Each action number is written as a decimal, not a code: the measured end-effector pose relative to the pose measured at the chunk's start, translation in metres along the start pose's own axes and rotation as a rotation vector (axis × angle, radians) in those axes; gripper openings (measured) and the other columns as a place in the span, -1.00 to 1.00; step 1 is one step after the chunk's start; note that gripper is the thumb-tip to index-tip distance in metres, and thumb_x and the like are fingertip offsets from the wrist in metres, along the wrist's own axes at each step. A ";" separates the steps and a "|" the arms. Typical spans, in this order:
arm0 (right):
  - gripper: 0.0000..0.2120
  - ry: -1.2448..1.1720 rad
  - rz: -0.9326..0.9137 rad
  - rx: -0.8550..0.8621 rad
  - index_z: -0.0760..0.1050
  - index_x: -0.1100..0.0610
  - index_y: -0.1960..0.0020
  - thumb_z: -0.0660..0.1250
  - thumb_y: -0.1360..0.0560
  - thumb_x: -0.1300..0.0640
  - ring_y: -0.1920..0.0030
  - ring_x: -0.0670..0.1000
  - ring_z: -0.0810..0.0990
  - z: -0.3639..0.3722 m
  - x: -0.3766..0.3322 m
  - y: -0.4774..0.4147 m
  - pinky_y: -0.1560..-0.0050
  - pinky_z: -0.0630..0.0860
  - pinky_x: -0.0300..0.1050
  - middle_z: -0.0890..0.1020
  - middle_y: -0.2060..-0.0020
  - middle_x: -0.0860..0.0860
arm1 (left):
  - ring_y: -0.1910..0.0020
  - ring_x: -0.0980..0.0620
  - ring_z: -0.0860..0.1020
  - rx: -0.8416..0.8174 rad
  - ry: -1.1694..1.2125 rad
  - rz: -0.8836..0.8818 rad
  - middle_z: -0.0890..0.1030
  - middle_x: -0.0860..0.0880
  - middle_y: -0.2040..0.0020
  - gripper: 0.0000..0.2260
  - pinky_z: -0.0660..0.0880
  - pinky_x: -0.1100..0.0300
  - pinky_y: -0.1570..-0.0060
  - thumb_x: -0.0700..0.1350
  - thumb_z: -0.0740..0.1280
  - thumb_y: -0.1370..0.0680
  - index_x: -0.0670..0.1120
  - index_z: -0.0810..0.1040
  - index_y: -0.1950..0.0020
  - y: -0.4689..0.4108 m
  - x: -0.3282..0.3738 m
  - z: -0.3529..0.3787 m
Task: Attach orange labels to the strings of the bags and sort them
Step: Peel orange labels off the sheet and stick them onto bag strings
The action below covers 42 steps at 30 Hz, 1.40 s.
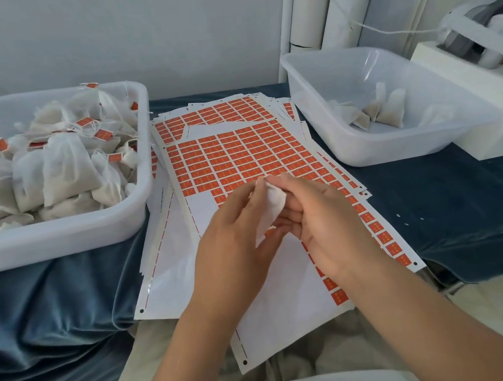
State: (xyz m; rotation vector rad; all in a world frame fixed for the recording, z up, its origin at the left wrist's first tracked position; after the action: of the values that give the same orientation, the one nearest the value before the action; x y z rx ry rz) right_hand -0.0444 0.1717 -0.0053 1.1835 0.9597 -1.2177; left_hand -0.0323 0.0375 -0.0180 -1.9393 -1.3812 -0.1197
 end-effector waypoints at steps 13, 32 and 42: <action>-0.83 -0.212 0.185 -0.019 0.75 -0.02 0.18 0.50 -0.55 -0.04 0.29 -0.10 0.63 -0.002 0.017 -0.007 0.26 0.59 -0.22 0.66 0.28 -0.02 | -0.03 0.19 0.60 0.015 0.705 -0.323 0.64 0.23 -0.02 -0.78 0.56 0.30 0.09 0.03 0.19 -0.75 0.23 0.59 -0.03 0.003 -0.014 -0.011; -0.74 0.600 -0.289 -0.175 0.64 -0.13 0.10 0.26 -0.68 -0.13 0.12 -0.19 0.71 -0.012 -0.020 -0.003 0.14 0.53 -0.48 0.72 0.18 -0.19 | -0.01 0.34 0.64 -0.123 0.942 -0.638 0.67 0.29 -0.03 -0.91 0.56 0.39 0.19 0.25 0.32 -0.62 0.47 0.59 0.03 0.002 -0.025 -0.008; -0.63 0.568 -0.249 -0.197 0.51 -0.11 0.35 0.26 -0.62 -0.12 0.43 -0.15 0.47 -0.009 -0.017 -0.005 0.33 0.48 -0.37 0.51 0.43 -0.05 | 0.05 0.24 0.64 -0.147 0.669 -0.398 0.67 0.24 0.13 -0.67 0.54 0.42 0.19 0.34 0.25 -0.47 0.14 0.62 0.01 -0.001 -0.014 -0.015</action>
State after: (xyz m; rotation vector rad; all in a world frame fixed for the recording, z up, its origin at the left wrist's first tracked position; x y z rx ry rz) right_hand -0.0508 0.1839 0.0095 1.3037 1.6523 -0.9569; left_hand -0.0338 0.0176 -0.0135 -1.4915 -1.2823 -0.9858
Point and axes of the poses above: each hand's wrist, its own y-axis away from the middle knuckle, its own z-axis out of the palm, x = y × z, the point moved 4 cm from there along -y, towards the middle knuckle
